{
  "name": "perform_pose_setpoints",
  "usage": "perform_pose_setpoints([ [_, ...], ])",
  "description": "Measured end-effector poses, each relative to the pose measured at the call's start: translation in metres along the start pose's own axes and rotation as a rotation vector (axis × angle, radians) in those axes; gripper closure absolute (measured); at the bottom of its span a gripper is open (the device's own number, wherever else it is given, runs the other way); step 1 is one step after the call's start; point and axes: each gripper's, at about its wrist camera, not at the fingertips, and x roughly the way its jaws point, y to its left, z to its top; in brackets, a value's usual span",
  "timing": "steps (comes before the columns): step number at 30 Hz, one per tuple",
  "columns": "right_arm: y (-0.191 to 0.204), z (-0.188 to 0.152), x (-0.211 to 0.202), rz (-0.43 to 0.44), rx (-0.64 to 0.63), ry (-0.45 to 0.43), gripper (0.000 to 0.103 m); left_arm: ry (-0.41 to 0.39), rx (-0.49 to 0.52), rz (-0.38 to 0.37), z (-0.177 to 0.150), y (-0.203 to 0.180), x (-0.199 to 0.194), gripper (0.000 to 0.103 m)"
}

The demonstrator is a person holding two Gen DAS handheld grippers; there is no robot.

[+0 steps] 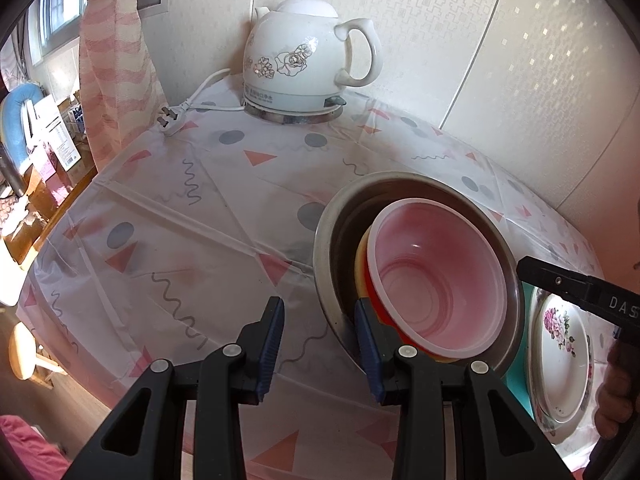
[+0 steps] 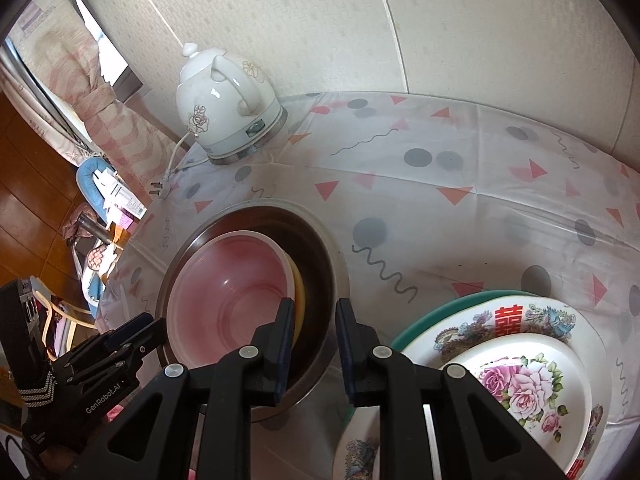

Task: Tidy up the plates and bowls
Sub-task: 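Grasp the steel bowl rim with the left gripper while the right gripper grasps the rim too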

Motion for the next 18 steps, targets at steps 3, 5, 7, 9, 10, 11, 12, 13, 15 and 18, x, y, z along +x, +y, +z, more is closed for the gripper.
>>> perform_pose_setpoints([
  [3,-0.009,0.0,0.004,-0.013,0.025,0.011,0.082,0.012,0.0,0.007,0.003,-0.001,0.006,0.066],
  [5,-0.012,0.0,0.008,-0.013,0.031,0.02,0.082,0.019,-0.006,0.013,0.005,0.0,0.009,0.065],
  [7,-0.012,0.0,0.011,-0.015,0.031,0.026,0.082,0.027,-0.018,0.013,0.007,0.002,0.012,0.065],
  [9,-0.011,-0.001,0.015,-0.017,0.027,0.032,0.082,0.03,-0.024,0.017,0.008,0.002,0.015,0.065],
  [10,-0.01,-0.001,0.016,-0.023,0.02,0.037,0.082,0.033,-0.026,0.019,0.009,0.002,0.016,0.065],
  [11,-0.009,-0.001,0.018,-0.027,0.015,0.042,0.082,0.034,-0.023,0.021,0.009,0.001,0.018,0.064],
  [12,-0.008,-0.001,0.02,-0.025,0.012,0.049,0.082,0.036,-0.017,0.026,0.01,0.001,0.019,0.064],
  [13,-0.007,-0.001,0.021,-0.023,0.011,0.054,0.082,0.037,-0.015,0.037,0.01,0.001,0.021,0.059],
  [15,-0.005,-0.001,0.023,-0.032,-0.001,0.059,0.082,0.036,-0.026,0.047,0.011,0.003,0.023,0.049],
  [18,-0.005,-0.002,0.026,-0.049,-0.012,0.064,0.079,0.048,-0.045,0.035,0.011,0.007,0.028,0.043],
])
